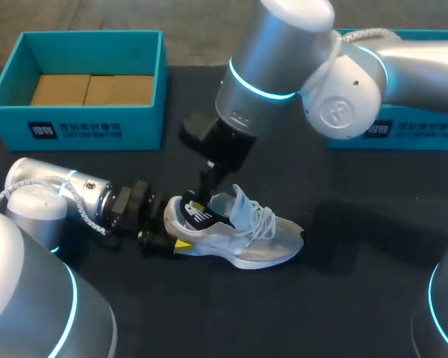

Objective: Take the shoe out of the shoebox, open the shoe tongue, remove and reinsert the insole, then place the shoe into the shoebox

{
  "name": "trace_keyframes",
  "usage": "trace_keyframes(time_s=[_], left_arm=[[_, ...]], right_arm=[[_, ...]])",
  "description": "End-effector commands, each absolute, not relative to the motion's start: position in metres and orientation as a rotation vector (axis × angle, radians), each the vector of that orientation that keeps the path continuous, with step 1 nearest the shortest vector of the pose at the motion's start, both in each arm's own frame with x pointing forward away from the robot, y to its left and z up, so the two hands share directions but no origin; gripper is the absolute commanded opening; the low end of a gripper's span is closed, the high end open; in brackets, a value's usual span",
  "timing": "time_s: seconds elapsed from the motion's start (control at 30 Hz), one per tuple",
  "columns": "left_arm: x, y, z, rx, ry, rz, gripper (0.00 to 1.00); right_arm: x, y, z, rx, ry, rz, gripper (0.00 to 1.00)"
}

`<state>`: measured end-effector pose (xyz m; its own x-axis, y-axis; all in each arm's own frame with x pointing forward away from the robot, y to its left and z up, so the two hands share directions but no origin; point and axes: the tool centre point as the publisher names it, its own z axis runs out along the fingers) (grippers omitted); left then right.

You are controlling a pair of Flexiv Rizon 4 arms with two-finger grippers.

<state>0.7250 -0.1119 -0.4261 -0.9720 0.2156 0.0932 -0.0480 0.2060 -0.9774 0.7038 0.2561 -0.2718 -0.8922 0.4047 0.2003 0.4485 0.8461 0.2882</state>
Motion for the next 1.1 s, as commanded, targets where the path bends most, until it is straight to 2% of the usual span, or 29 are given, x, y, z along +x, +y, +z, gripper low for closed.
trace_keyframes(time_s=[0.03,0.17,0.27,0.5,1.1], left_arm=[[0.725,-0.112,-0.427,-0.159,-2.269,1.850,0.00],[0.725,-0.112,-0.427,-0.159,-2.269,1.850,0.00],[0.725,-0.112,-0.427,-0.159,-2.269,1.850,0.00],[0.725,-0.112,-0.427,-0.159,-2.269,1.850,0.00],[0.725,-0.112,-0.427,-0.159,-2.269,1.850,0.00]], right_arm=[[0.707,0.266,-0.284,-0.709,-2.868,-0.474,0.65],[0.711,0.268,-0.289,-0.736,-2.833,-0.481,0.54],[0.712,0.268,-0.292,-0.744,-2.813,-0.479,0.58],[0.717,0.261,-0.302,-0.818,-2.741,-0.496,0.53],[0.717,0.255,-0.310,-0.940,-2.679,-0.475,0.53]])
